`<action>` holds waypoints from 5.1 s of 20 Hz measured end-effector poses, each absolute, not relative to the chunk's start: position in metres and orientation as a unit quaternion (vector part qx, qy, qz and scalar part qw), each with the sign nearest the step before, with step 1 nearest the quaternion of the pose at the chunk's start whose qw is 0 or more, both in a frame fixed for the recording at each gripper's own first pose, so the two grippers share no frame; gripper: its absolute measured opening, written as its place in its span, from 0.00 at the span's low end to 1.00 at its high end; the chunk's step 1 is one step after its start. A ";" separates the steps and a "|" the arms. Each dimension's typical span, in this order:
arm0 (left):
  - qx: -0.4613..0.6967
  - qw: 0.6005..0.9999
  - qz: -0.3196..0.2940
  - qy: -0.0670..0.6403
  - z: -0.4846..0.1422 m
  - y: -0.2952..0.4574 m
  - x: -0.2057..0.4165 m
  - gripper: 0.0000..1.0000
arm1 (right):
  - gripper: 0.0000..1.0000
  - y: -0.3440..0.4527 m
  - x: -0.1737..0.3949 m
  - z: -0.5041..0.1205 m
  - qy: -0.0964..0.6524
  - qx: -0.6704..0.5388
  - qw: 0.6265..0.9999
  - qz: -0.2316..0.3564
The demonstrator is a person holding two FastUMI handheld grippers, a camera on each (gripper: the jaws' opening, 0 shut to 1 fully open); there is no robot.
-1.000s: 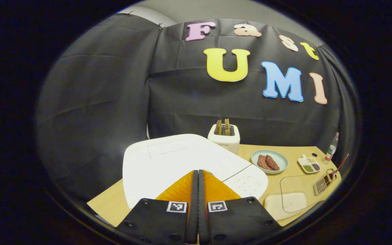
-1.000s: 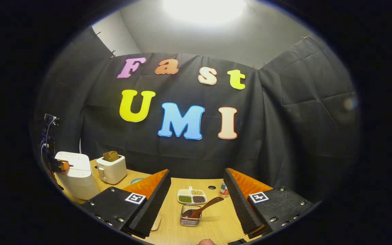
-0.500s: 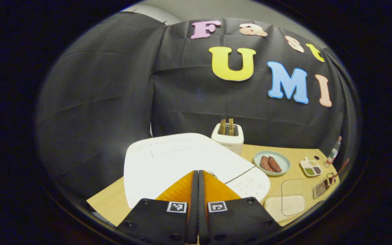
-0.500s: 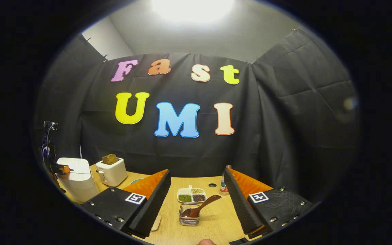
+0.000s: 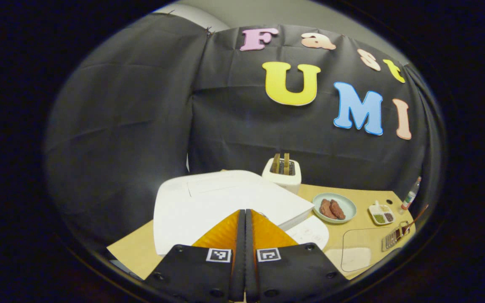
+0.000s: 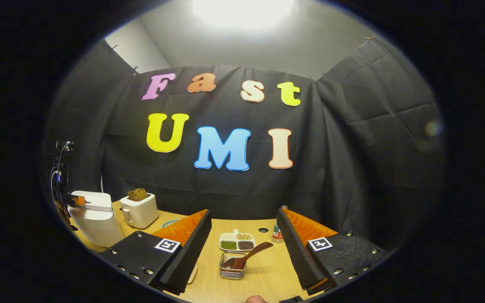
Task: Close the left gripper, press the button to open the rice cooker; take a wooden spoon from the chopstick holder with the right hand, scoop a spoonful of rice and pour it into the rice cooker, then put the wooden spoon back into the chopstick holder.
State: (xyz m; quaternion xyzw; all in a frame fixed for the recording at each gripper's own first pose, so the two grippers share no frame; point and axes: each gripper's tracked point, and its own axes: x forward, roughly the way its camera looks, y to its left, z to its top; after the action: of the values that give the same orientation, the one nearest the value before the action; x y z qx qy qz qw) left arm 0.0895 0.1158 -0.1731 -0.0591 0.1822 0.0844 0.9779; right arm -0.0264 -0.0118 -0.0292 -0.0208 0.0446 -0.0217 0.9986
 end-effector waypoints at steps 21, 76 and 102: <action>-0.023 0.998 0.057 -0.029 0.028 0.063 0.029 0.96 | 0.95 -0.054 0.035 -0.075 0.077 0.033 0.996 -0.028; -0.008 0.993 0.116 0.004 -0.011 0.174 -0.042 0.93 | 0.17 0.078 0.092 -0.138 0.230 0.175 0.957 0.039; 0.012 0.991 0.121 0.057 -0.053 0.248 -0.040 0.89 | 0.17 0.244 0.094 -0.261 0.305 0.163 0.934 0.087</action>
State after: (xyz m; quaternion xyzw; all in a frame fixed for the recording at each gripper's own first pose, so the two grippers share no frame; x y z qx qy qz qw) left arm -0.0395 0.2479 -0.0532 0.0116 0.0572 0.1211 0.9909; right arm 0.0939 0.2438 -0.2614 0.1627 0.3050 0.0872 0.9343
